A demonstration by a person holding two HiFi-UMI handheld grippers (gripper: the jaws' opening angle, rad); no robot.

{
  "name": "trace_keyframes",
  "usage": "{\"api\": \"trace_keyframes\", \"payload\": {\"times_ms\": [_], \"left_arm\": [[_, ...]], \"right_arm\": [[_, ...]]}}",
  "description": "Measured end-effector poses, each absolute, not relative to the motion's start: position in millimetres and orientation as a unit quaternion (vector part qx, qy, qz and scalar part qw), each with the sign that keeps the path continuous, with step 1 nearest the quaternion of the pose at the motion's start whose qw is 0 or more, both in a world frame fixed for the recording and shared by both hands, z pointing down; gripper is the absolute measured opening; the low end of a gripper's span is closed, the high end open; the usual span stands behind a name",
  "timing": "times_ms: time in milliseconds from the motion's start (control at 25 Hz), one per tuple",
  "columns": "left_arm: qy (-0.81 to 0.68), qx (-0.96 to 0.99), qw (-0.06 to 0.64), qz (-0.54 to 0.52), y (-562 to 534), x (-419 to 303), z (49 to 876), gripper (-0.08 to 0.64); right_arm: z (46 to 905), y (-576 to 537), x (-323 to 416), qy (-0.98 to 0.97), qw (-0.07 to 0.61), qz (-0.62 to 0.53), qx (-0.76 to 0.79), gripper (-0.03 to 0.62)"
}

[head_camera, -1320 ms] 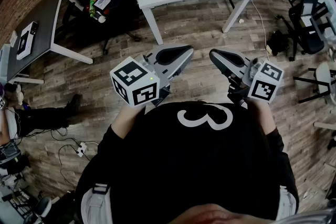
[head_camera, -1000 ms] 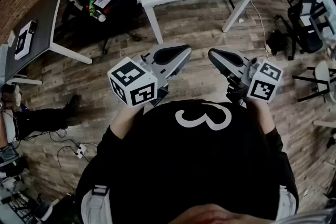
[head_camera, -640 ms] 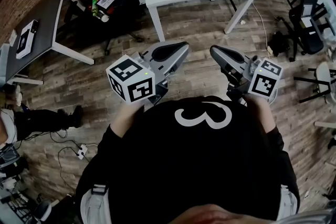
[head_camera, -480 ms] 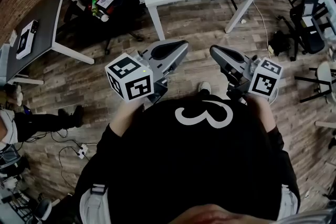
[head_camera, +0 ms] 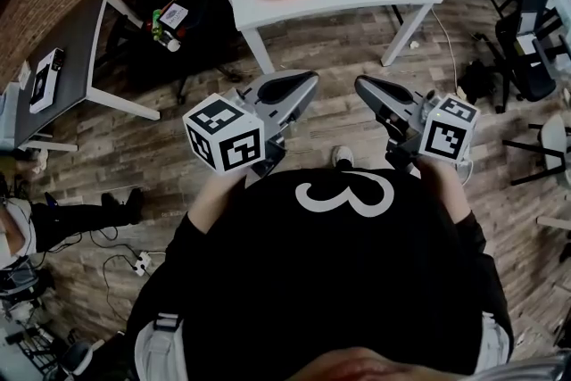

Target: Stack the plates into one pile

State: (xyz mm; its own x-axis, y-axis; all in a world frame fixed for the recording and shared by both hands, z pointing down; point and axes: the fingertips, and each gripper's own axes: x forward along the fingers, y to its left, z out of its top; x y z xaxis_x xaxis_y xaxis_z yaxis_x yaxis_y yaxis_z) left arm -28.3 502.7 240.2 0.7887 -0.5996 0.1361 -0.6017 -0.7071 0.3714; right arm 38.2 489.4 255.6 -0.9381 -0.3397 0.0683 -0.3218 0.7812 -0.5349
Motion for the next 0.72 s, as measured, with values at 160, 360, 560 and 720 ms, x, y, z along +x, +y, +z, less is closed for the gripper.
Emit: {"api": "trace_keyframes", "payload": {"times_ms": [160, 360, 560, 720], "left_arm": [[-0.334, 0.916, 0.220, 0.003, 464, -15, 247, 0.015], [-0.354, 0.905, 0.238, 0.004, 409, 5, 257, 0.017], [-0.362, 0.901, 0.241, 0.011, 349, 31, 262, 0.017], [-0.363, 0.903, 0.230, 0.016, 335, 43, 270, 0.017]], "right_arm": [[257, 452, 53, 0.943, 0.016, -0.287, -0.170, 0.025], [264, 400, 76, 0.941, 0.017, -0.298, -0.161, 0.025], [268, 343, 102, 0.940, 0.019, -0.303, -0.156, 0.025], [274, 330, 111, 0.943, 0.021, -0.296, -0.151, 0.025]]}}
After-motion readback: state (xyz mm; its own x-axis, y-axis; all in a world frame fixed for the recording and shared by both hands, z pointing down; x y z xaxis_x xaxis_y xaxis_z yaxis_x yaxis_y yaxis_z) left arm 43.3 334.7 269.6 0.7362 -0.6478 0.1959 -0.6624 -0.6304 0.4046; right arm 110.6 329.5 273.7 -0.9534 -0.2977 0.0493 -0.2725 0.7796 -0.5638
